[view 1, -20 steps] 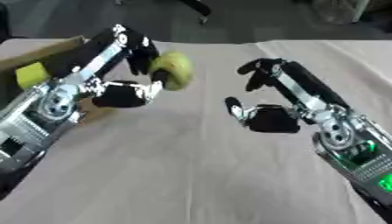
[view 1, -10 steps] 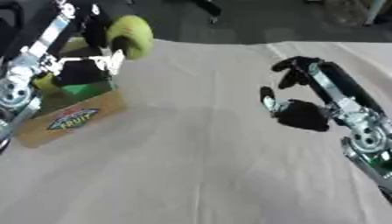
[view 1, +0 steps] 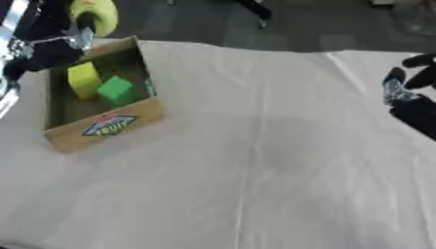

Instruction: Pick up the objects with one hand, pass them to the other hand, and then place them into the box on the other side of the table.

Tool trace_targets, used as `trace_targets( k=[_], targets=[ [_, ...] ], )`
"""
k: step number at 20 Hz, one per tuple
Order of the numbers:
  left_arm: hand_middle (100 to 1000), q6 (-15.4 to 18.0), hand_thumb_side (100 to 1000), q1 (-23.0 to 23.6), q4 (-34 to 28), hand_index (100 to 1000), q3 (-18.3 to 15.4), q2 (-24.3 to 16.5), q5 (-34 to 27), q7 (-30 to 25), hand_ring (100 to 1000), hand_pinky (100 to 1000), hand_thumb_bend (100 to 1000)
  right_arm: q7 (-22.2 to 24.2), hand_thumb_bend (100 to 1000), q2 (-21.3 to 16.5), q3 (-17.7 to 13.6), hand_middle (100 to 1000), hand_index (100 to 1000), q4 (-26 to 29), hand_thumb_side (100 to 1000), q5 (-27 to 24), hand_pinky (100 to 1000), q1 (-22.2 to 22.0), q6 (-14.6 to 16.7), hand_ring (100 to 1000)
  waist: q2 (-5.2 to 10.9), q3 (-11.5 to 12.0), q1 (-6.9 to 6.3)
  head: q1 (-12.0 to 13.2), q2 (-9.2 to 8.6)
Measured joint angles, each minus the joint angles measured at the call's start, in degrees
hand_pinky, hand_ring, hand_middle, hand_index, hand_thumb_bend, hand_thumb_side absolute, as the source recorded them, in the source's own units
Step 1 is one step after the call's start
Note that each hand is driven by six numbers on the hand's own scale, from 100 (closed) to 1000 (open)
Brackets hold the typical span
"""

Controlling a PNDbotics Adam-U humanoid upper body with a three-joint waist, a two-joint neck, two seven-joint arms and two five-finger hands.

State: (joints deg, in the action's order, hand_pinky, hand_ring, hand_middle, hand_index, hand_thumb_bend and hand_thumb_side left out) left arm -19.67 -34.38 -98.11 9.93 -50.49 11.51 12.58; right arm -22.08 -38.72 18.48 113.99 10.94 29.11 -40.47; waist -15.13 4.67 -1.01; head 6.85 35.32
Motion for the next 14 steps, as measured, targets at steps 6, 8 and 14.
trace_targets(
  k=[6,8,14],
  targets=[
    [364,-2.0,100,0.7,4.9,394,-0.2,-0.2,3.1,-0.5,458,464,183,-3.7,100,-0.5,-6.3,474,724,0.0,430,0.2,804,-2.3,2.5,658,0.0,-0.4,0.29,1.2,-0.29],
    [373,-2.7,100,0.7,6.4,407,-0.2,-0.2,4.2,-1.0,465,468,157,-5.1,100,-0.5,-8.3,471,721,0.0,418,0.1,800,-2.5,3.9,653,0.0,-0.5,0.23,1.4,-0.29],
    [385,-5.0,100,0.5,11.5,420,-0.2,0.2,7.6,-2.9,474,481,228,-8.9,100,-0.5,-12.7,452,703,0.0,325,-1.1,786,-3.2,7.6,628,0.0,-0.9,0.2,1.8,-0.44]
  ],
)
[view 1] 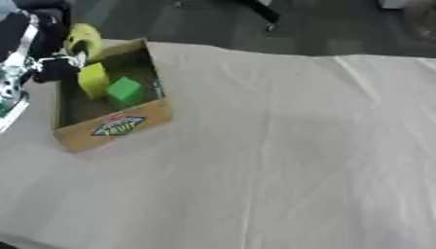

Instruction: Pick up the objects with one hand, pass them to the other hand, and then place them into the box on the other side of the table.

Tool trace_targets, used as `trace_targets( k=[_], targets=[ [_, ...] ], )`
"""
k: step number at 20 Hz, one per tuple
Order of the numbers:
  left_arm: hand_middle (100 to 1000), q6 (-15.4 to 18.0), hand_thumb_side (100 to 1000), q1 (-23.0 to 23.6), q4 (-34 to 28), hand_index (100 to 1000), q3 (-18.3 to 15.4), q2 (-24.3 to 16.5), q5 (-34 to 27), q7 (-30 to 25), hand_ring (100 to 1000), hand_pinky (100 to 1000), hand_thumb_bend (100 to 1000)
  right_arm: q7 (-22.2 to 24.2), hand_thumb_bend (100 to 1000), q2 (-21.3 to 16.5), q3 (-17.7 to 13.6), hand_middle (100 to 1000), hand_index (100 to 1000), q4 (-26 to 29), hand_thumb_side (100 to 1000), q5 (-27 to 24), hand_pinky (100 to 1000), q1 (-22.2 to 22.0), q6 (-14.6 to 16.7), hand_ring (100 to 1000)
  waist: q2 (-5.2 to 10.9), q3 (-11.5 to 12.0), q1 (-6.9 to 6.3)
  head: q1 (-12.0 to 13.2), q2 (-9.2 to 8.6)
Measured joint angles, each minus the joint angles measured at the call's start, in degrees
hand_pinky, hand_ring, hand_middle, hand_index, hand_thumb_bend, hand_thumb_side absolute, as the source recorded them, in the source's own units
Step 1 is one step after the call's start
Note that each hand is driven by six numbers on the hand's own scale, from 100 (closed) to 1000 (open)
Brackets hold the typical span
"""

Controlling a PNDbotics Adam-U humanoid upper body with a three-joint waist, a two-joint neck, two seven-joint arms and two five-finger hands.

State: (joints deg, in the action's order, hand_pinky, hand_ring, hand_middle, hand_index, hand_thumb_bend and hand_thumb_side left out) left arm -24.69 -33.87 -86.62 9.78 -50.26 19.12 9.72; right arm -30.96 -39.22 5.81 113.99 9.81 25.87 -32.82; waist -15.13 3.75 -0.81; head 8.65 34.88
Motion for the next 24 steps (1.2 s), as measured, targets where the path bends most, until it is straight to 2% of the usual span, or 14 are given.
trace_targets(
  k=[3,5,9,11,12,14,16,17,19,21,23,24],
  targets=[
    [406,-1.4,100,-0.5,2.3,446,0.3,0.7,2.0,-1.0,488,497,191,-1.8,100,0.0,-1.2,451,703,0.0,316,-0.5,786,-0.3,1.8,627,0.0,-0.2,-0.01,0.1,-0.01],
    [430,-2.2,100,-0.5,3.5,479,0.5,1.0,3.0,-1.8,508,523,204,-2.6,100,0.0,-1.7,451,703,0.0,317,-0.8,786,-0.7,2.6,627,0.0,-0.3,-0.01,0.1,-0.01],
    [494,-3.5,100,-0.5,5.0,580,0.7,1.5,5.1,-3.9,608,633,220,-3.3,100,0.0,-2.2,448,703,0.0,320,-1.4,785,-1.2,3.3,625,-0.01,-0.3,-0.01,0.0,0.0],
    [568,-4.2,100,-0.5,5.5,670,0.7,1.7,5.9,-5.0,708,699,208,-3.5,100,0.0,-2.3,448,703,0.0,323,-1.7,785,-1.3,3.5,625,-0.01,-0.3,-0.02,0.0,0.01],
    [634,-4.6,149,-0.5,5.7,727,0.7,1.8,6.2,-5.6,758,727,219,-3.6,100,0.0,-2.3,447,703,0.0,324,-1.8,785,-1.4,3.6,625,-0.01,-0.3,-0.02,0.0,0.01],
    [709,-5.2,484,-0.5,5.8,789,0.6,1.9,6.5,-6.5,801,758,274,-3.8,100,0.0,-2.3,447,703,0.0,322,-2.1,785,-1.7,3.8,625,-0.01,-0.2,-0.03,-0.2,0.01],
    [729,-5.4,632,-0.4,5.8,811,0.6,1.9,6.8,-6.8,807,761,302,-4.0,100,0.0,-2.5,447,703,0.0,322,-2.1,785,-1.7,4.0,625,-0.01,-0.2,-0.03,-0.3,0.01],
    [727,-5.4,645,-0.4,5.8,810,0.4,1.9,6.9,-6.8,806,760,294,-4.1,100,0.0,-2.6,447,703,0.0,322,-2.1,785,-1.8,4.1,625,-0.01,-0.2,-0.03,-0.4,0.01],
    [718,-5.5,669,-0.2,5.6,799,0.2,1.9,7.0,-6.7,797,745,217,-4.2,100,0.0,-2.7,447,703,0.0,323,-2.1,786,-2.0,4.2,625,-0.01,-0.1,-0.03,-0.6,0.01],
    [698,-5.7,699,0.1,5.0,780,-0.4,1.9,6.7,-6.1,783,721,105,-4.4,100,0.0,-2.9,447,703,0.0,325,-2.1,785,-2.2,4.4,625,-0.01,-0.1,-0.02,-0.9,0.01],
    [675,-6.0,788,0.4,3.6,761,-1.3,1.9,5.5,-4.8,769,694,100,-4.6,100,0.0,-3.0,448,704,0.0,334,-2.1,785,-2.3,4.6,626,-0.01,0.0,0.02,-1.4,0.0],
    [667,-6.1,775,0.8,2.5,758,-2.0,2.0,4.5,-3.8,764,680,100,-4.7,100,0.0,-3.1,450,704,0.0,353,-2.1,785,-2.5,4.7,627,-0.01,0.1,0.05,-1.7,-0.01]
  ],
)
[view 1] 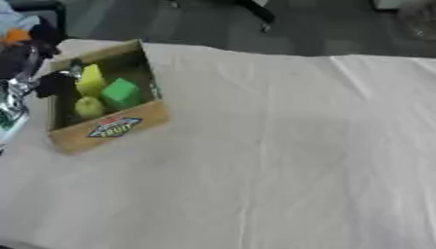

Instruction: Pick up the objects with one hand, pass them to the other hand, and then place them into the box on the other side of the table.

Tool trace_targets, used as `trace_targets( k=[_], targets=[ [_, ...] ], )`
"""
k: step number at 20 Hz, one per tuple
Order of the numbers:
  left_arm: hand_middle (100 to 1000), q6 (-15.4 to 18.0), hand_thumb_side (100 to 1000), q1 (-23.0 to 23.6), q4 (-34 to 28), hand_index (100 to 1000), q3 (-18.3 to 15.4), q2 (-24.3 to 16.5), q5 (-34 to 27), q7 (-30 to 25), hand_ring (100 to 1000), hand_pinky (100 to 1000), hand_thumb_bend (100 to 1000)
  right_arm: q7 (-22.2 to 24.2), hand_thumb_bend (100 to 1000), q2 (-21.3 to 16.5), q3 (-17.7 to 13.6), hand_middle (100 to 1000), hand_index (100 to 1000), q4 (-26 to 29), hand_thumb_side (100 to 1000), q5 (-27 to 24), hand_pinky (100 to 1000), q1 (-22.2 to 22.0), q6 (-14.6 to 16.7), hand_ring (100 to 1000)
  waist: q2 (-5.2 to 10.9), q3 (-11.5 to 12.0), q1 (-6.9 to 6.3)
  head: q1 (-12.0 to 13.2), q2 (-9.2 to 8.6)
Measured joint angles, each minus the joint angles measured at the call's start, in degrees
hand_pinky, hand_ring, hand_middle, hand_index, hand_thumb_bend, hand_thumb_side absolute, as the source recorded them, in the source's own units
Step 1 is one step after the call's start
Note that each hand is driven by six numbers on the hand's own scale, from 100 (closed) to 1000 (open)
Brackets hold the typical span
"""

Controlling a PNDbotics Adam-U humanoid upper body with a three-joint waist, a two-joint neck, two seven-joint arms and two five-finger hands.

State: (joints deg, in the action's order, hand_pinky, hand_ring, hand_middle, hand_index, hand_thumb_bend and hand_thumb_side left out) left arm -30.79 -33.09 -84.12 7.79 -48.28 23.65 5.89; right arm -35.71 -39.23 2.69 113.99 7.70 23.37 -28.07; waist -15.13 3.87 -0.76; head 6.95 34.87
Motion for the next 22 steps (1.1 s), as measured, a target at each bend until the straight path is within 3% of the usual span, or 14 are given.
trace_targets(
  k=[2,3,6,8,11,15,22],
  targets=[
    [662,0.4,765,0.9,-2.9,757,-1.7,0.6,-3.1,2.7,762,670,100,-0.3,100,0.0,-0.3,452,705,0.0,368,0.0,784,-0.4,0.3,628,0.0,0.1,0.07,-0.6,-0.01],
    [674,0.8,757,1.5,-4.6,773,-2.5,1.1,-5.1,4.3,764,656,100,-0.6,100,0.0,-0.5,459,708,0.0,427,-0.2,784,-0.6,0.6,636,0.0,0.1,0.08,-0.9,-0.01],
    [691,4.2,752,3.0,-10.4,824,-4.7,3.0,-12.8,9.4,763,642,100,-1.2,100,0.2,-1.5,485,725,0.0,487,-0.8,795,-1.3,1.2,669,0.0,0.1,0.09,-1.7,0.01],
    [694,7.6,743,4.1,-14.0,849,-5.6,4.3,-18.3,12.7,765,642,100,-1.5,100,0.4,-2.5,491,724,0.0,473,-1.1,795,-1.7,1.5,674,0.0,0.1,0.1,-2.4,0.01],
    [683,13.2,728,5.1,-18.1,839,-6.3,6.3,-26.5,16.6,759,628,100,-2.0,100,1.3,-4.4,496,720,0.0,374,-0.9,795,-2.3,2.0,685,0.0,0.0,0.11,-3.3,0.01],
    [676,19.2,733,5.8,-20.4,831,-6.7,9.4,-34.9,19.9,751,613,118,-3.0,100,3.1,-6.6,521,716,0.0,367,0.8,797,-2.9,3.0,704,0.0,-0.3,0.16,-4.1,-0.01],
    [706,26.2,768,7.0,-19.9,840,-7.9,16.5,-42.1,22.8,772,614,199,-3.7,100,6.8,-9.9,573,719,0.0,444,2.0,807,-4.5,3.7,751,-0.15,-0.3,0.53,-5.2,-0.28]
  ],
)
